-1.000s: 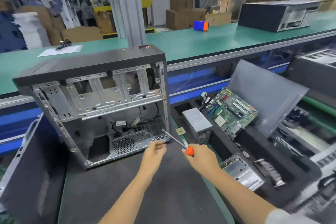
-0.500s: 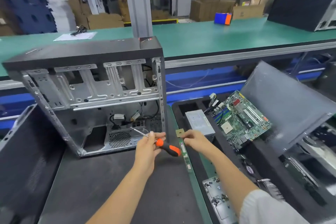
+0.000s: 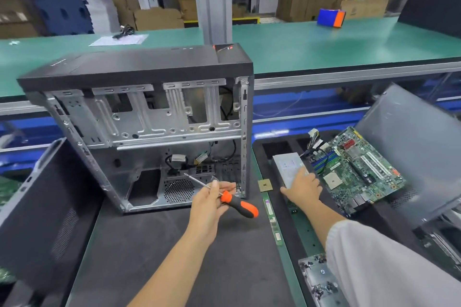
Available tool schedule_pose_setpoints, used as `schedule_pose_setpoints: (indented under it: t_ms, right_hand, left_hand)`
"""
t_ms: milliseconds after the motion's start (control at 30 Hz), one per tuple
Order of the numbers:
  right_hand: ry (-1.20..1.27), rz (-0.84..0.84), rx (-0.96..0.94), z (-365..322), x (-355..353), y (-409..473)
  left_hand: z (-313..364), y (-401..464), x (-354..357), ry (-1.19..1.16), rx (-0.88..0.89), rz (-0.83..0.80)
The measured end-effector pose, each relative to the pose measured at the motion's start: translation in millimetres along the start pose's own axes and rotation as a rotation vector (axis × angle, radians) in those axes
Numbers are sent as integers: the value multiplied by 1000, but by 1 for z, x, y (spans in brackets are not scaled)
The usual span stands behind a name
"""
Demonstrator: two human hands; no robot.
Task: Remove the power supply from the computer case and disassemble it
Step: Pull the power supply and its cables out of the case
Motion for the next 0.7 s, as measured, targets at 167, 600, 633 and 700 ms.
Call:
schedule_pose_setpoints:
  t_ms: [167, 600, 633, 700]
  right_hand:
    - [110, 56, 32, -5, -5, -5]
    - [352, 433, -64, -16, -80, -143]
    - [382, 447, -74, -18, -87, -154]
    - [434, 454, -80, -23, -96, -174]
  left_hand:
    - [6, -5, -15, -7, 24, -6]
    - [53, -54, -63, 27, 107, -182]
    - [57, -60, -67, 32, 117, -202]
    - [63, -71, -74, 39, 134, -223]
Point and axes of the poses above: each hand's wrist, its own y-axis towards the middle knuckle, its own x-axis out of the palm, z = x × y, the point moved 3 cm from there along y, towards the middle knuckle, and after that the axes turned 5 degrees about -z, right-handed, at the moved point
